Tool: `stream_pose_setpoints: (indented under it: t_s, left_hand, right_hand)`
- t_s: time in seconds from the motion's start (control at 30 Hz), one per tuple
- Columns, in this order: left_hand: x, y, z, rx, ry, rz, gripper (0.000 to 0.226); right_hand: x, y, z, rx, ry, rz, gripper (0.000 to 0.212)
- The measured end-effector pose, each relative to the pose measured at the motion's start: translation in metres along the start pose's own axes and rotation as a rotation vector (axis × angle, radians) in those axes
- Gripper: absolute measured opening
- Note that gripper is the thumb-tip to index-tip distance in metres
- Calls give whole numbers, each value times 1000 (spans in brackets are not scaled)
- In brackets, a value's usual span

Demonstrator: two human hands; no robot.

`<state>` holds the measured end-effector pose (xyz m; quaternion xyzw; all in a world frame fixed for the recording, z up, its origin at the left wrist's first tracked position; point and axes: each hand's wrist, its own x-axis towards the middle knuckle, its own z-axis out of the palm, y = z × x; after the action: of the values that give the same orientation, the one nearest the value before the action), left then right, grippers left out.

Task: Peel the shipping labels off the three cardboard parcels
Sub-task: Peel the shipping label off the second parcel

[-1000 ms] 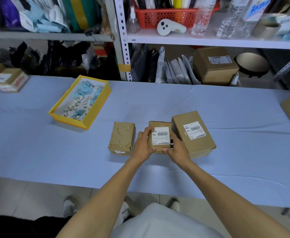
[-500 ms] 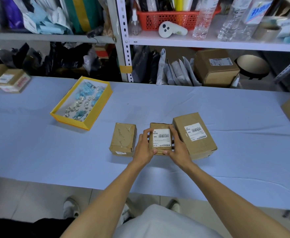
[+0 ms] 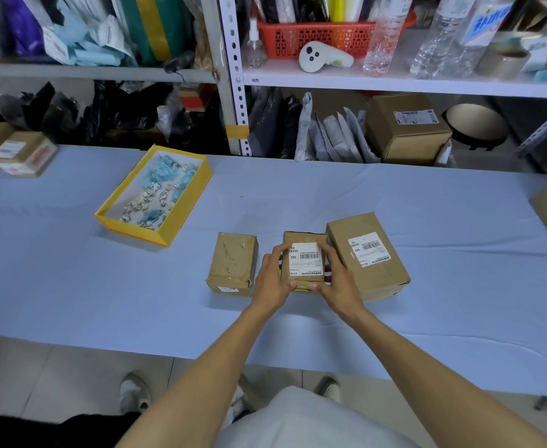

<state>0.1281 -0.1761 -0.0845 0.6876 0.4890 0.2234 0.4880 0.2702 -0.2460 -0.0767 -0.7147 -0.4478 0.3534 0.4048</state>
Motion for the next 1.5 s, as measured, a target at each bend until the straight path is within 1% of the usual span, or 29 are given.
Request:
stream_pose_setpoints:
  t_s: [0.17, 0.3, 0.4, 0.5, 0.63, 0.8, 0.97, 1.4, 1.5]
  left_hand:
    - [0, -2, 1, 53, 1, 8, 77]
    - [1, -5, -4, 168, -52, 40, 80]
    - [4, -5, -9, 237, -106, 62, 81]
    - [8, -3, -13, 239, -123, 75, 82]
    - [11, -1, -14, 212, -103, 76, 81]
    - [9, -3, -11, 201, -84, 63, 68]
    - [1, -8, -8, 113, -68, 46, 84]
    - [-7, -3, 10, 187, 35, 1, 76]
    - [-8, -3, 10, 172, 51, -16, 80]
  right_hand:
    - [2, 6, 1, -11, 1, 3, 84]
    - [2, 6, 2, -3, -10, 13, 88]
    - [3, 8, 2, -43, -27, 9, 91]
    - [4, 10, 2, -80, -39, 10, 93]
    - [5, 10, 2, -102, -39, 7, 95]
    - [6, 12, 3, -141, -44, -5, 96]
    - [8, 13, 2, -155, -60, 1, 97]
    - [9, 15, 5, -208, -61, 4, 101]
    - [10, 15, 5, -213, -60, -5, 103]
